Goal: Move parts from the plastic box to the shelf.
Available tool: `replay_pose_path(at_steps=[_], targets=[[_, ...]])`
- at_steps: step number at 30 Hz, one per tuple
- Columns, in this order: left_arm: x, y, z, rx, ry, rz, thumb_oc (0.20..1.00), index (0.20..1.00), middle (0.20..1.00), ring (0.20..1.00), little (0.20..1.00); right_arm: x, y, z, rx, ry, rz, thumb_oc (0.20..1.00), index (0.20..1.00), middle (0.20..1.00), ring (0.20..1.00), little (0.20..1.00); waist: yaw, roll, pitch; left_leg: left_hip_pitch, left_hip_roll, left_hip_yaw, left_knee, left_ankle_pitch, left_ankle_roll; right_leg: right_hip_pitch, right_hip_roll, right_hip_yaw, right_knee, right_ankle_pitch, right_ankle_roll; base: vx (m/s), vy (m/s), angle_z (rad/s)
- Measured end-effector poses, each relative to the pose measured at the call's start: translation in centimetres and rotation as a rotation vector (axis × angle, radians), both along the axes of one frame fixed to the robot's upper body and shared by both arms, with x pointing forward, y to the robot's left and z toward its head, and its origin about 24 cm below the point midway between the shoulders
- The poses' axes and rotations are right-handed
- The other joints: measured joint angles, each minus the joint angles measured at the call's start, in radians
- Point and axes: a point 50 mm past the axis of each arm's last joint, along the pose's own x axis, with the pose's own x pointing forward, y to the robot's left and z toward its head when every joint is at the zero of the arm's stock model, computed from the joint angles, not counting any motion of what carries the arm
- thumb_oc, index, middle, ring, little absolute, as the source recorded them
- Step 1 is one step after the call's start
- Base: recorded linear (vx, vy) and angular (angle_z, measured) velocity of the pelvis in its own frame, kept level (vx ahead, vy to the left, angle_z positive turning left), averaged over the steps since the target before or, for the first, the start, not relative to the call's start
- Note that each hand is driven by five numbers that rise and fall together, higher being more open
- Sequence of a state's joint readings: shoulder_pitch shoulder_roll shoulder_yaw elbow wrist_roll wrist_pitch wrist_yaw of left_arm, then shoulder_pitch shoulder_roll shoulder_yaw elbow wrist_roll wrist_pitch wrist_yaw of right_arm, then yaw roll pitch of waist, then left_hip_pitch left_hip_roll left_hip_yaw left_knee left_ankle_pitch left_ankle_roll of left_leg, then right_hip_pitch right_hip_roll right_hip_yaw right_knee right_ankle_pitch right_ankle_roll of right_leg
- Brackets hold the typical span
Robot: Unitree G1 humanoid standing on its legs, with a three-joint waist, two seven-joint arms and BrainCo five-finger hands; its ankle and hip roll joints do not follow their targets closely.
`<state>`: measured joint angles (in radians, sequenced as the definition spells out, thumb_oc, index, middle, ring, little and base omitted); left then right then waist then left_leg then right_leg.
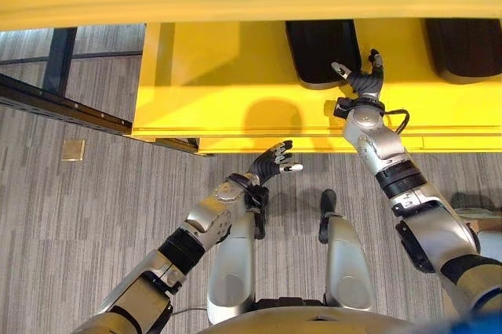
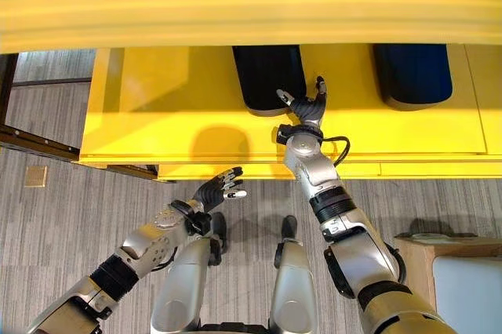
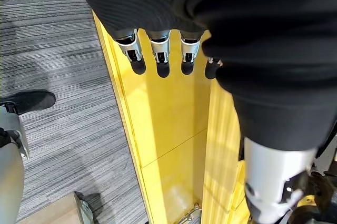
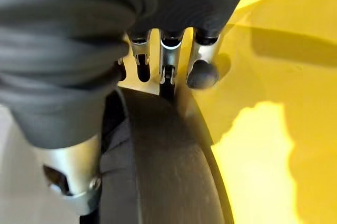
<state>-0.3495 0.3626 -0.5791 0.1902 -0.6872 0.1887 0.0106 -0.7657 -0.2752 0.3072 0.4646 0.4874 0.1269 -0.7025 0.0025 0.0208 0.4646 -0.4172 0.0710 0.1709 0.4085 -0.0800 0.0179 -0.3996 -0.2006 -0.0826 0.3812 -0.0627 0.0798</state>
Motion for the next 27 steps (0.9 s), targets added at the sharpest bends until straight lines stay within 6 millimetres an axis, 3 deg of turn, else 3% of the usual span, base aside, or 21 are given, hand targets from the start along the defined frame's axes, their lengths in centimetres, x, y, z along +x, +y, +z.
replay_pose_path(at_steps=[8,27], targets=[[-0.4,0.2,-0.6,-0.003,0.017,0.02,1.0,1.0,1.0,1.0,1.0,-0.9,1.6,-0.5,0.014,-0.015,0.081,1.0,1.0,1.0,1.0,1.0,-0.016,-0.001,0.0,0.0,0.008,0.013,0.014,-0.01,0.001,-0.007,0.008,0.017,0.007,-0.002,0.0,0.0,0.006,-0.07],[-0.6,0.3,-0.8,-0.009,0.014,0.034,1.0,1.0,1.0,1.0,1.0,-1.8,2.5,-1.1,-0.027,-0.034,0.19,1.0,1.0,1.0,1.0,1.0,-0.019,-0.001,0.0,0.001,0.017,0.011,0.016,-0.014,-0.01,-0.007,0.018,0.017,0.012,-0.004,-0.003,0.0,0.0,0.0]])
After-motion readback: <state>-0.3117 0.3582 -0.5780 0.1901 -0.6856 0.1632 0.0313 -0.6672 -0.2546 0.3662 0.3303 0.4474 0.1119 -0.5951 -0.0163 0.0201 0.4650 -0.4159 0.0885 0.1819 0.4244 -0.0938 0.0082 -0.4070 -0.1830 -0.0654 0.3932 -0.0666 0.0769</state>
